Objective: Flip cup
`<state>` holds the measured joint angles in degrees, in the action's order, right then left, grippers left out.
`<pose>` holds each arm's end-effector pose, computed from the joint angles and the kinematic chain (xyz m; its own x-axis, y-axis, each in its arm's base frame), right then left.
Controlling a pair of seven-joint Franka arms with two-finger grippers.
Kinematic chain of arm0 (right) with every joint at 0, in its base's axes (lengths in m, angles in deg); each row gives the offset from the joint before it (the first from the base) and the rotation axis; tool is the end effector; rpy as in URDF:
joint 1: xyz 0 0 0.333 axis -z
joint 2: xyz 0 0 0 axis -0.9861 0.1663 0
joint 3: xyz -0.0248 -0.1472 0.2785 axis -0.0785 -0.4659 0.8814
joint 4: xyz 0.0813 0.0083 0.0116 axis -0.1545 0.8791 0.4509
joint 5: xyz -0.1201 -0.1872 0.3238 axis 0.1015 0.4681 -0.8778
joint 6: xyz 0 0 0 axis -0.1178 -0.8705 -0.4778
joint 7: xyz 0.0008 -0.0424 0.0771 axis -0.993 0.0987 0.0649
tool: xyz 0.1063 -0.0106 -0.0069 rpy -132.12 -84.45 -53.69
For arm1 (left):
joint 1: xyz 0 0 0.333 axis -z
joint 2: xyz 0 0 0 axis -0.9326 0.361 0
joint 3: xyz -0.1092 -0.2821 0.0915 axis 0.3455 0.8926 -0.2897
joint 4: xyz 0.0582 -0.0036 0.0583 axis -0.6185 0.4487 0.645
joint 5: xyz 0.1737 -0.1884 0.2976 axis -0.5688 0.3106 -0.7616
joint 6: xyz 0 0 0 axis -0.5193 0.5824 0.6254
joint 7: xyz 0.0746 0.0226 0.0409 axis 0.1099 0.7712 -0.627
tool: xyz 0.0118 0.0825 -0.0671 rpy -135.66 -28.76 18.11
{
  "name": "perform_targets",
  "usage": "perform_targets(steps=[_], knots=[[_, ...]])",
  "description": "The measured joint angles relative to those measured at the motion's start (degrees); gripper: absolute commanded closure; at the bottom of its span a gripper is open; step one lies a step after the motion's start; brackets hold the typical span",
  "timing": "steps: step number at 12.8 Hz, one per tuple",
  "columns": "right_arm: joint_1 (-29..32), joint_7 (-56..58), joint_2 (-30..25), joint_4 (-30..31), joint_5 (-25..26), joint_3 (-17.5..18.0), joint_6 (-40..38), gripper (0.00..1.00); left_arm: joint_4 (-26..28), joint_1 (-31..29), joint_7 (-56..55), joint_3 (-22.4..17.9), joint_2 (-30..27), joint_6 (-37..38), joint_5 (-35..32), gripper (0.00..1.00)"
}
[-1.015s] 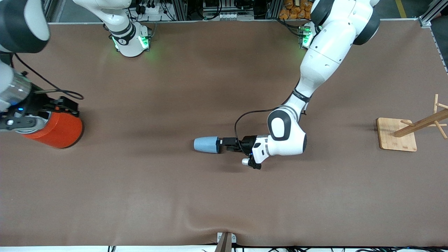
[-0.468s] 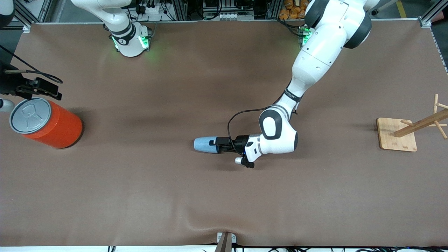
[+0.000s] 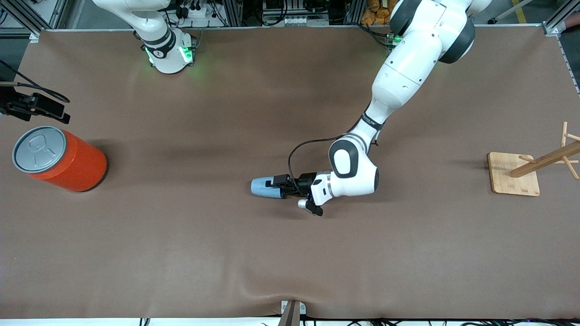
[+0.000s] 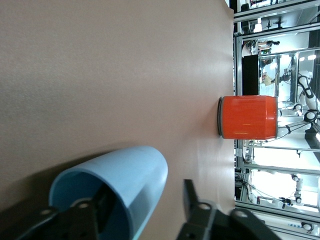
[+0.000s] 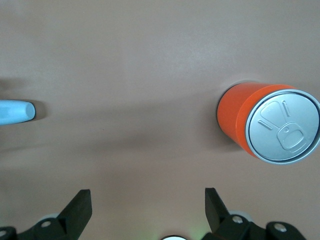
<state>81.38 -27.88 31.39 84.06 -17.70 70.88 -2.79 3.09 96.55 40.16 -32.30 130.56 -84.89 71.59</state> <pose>0.5550 -0.0216 0.6392 0.9908 -0.1006 -0.0907 -0.1035 -0.9943 -0.0273 0.6025 -0.4460 0.1468 0.9922 -0.1037 0.0691 -0.1076 -0.4324 0.8953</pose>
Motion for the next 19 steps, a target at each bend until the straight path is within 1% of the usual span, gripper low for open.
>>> perform_targets(steps=[2, 4, 7, 9, 12, 13, 14, 16, 17, 19], knots=[[1.28, 0.01, 0.0, -0.18, 0.0, 1.14, -0.19, 0.0, 0.0, -0.03, 0.38, -0.14, 0.07, -0.03, 0.0, 1.0], [2.83, 0.01, -0.04, -0.57, 0.0, 3.64, -1.15, 0.0, -0.53, -0.42, 0.38, 0.04, 0.0, 0.4, 0.73, 1.0], [2.88, 0.13, -0.42, -1.13, 0.0, 4.05, -2.22, 0.0, -0.99, -0.66, -0.52, 0.03, -0.04, 0.35, 0.74, 1.0], [2.63, 0.17, -0.47, -1.13, 0.03, 4.07, -2.33, 0.0, -1.67, -0.56, -3.79, 0.04, -0.67, 0.25, 0.74, 1.0], [2.32, 0.18, -0.47, -1.12, 0.29, 4.22, -2.33, 0.0, -2.02, -0.75, -8.26, -0.49, -3.63, 0.11, 0.34, 1.0], [2.32, 0.25, -0.47, -1.12, 0.69, 4.23, -2.21, 0.0, -1.99, -0.87, -11.01, -0.81, -4.75, 0.11, -1.55, 1.0], [2.32, 0.46, -0.46, -1.1, 1.08, 4.23, -1.86, 0.0, -2.0, -0.98, -15.29, -0.88, -5.82, 0.11, -5.65, 1.0], [2.36, 1.11, -0.38, -1.06, 1.27, 4.2, -1.02, 0.0, -2.06, -1.16, -25.1, -0.99, -8.27, 0.08, -17.2, 1.0], [2.55, 2.29, -0.32, -1.05, 1.27, 4.1, -0.77, 0.0, -2.07, -1.48, -29.3, -1.05, -9.61, 0.09, -21.88, 1.0], [3.43, 4.43, -0.23, -1.02, 1.27, 3.66, -0.75, 0.0, -1.93, -2.69, -34.37, -1.31, -12.32, 1.95, -28.71, 1.0]])
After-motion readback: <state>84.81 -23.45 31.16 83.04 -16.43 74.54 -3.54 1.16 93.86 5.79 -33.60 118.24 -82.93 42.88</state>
